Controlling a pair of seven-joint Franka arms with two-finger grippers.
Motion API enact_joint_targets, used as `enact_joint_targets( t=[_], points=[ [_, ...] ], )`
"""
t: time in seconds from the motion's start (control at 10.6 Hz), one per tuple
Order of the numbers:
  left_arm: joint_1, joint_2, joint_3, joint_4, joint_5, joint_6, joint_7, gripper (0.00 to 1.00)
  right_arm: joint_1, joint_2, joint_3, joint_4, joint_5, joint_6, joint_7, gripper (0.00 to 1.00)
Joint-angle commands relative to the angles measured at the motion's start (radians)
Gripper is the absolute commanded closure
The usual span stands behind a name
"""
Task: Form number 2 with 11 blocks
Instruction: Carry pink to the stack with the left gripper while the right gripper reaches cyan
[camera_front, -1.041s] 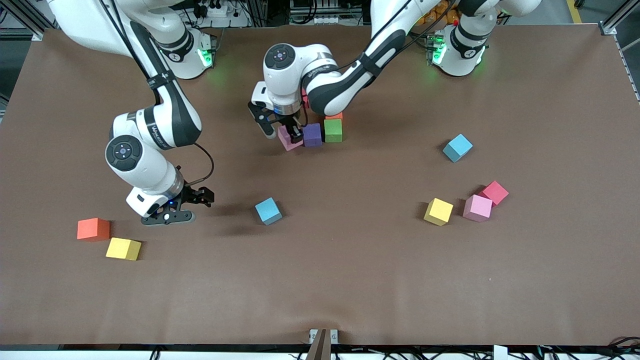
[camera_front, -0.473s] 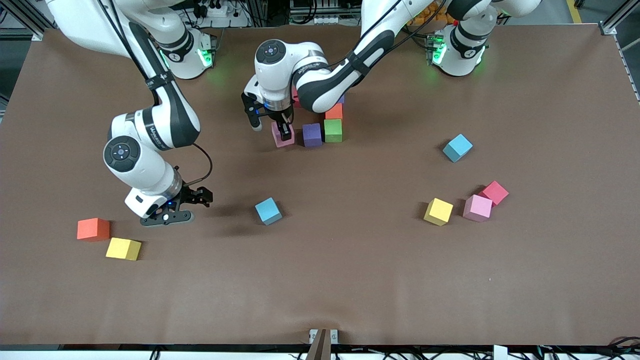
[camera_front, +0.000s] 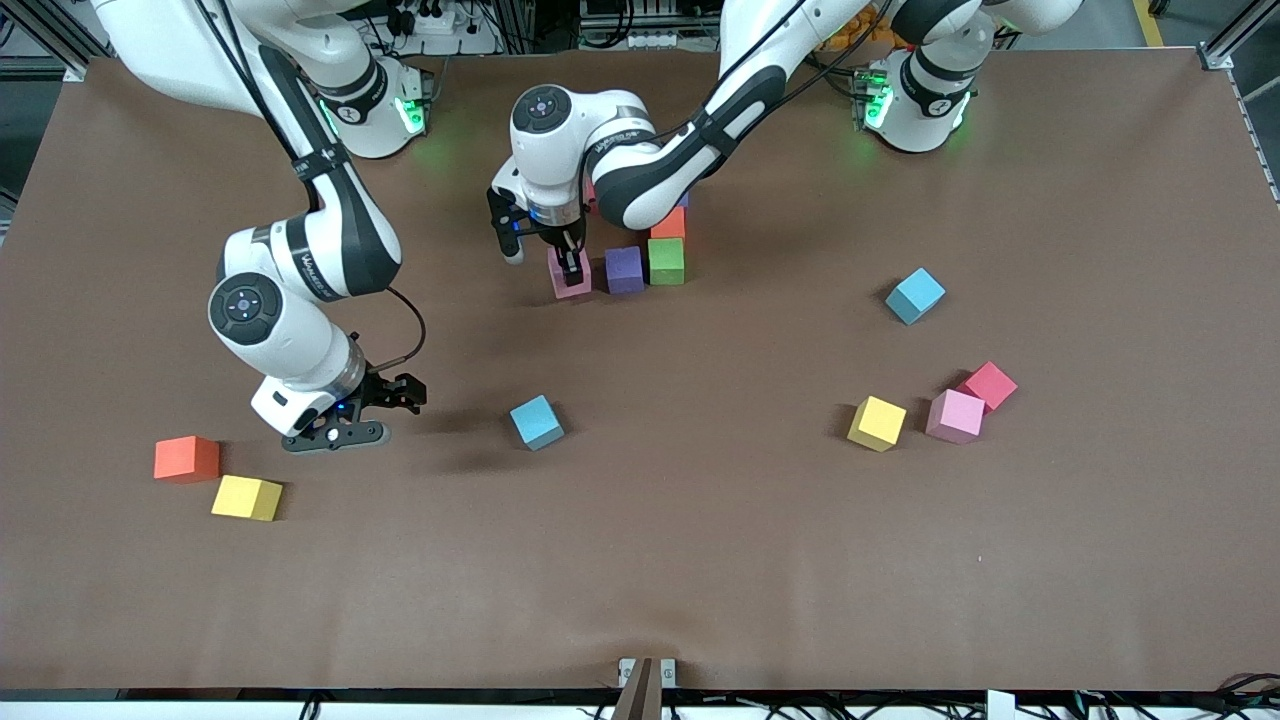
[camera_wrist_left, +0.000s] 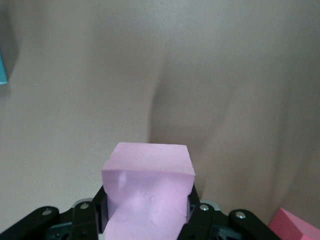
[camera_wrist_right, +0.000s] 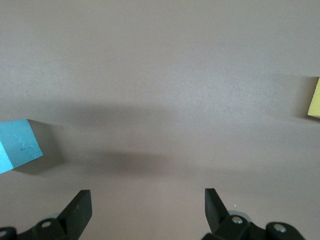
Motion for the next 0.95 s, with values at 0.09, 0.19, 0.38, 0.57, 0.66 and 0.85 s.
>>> enact_joint_targets(
  t=[0.09,0.19,0.38,0.57,0.66,0.85],
  points=[
    [-0.021,0.014,0.005,0.011,0.046,-0.003,0.025,0.41,-0.013,0.010,0.014,0.007,-0.006,0.002,-0.001,0.00],
    [-0.021,0.016,0.005,0.010,0.062,-0.003,0.040,0.42,-0.010,0.015,0.014,0.009,-0.006,0.005,-0.005,0.00],
    [-0.023,0.014,0.005,0.007,0.062,-0.013,0.080,0.42,-0.005,0.018,0.014,0.009,-0.004,0.016,-0.002,0.00],
    [-0.021,0.013,0.005,0.007,0.062,-0.045,0.135,0.43,-0.001,0.021,0.014,0.009,-0.004,0.018,-0.001,0.00],
    [-0.022,0.013,0.005,0.005,0.062,-0.046,0.137,0.43,0.001,0.022,0.014,0.009,-0.004,0.018,-0.001,0.00],
    [-0.027,0.013,0.004,-0.001,0.063,-0.048,0.171,0.44,0.001,0.026,0.014,0.009,-0.004,0.019,-0.001,0.00]
  ],
)
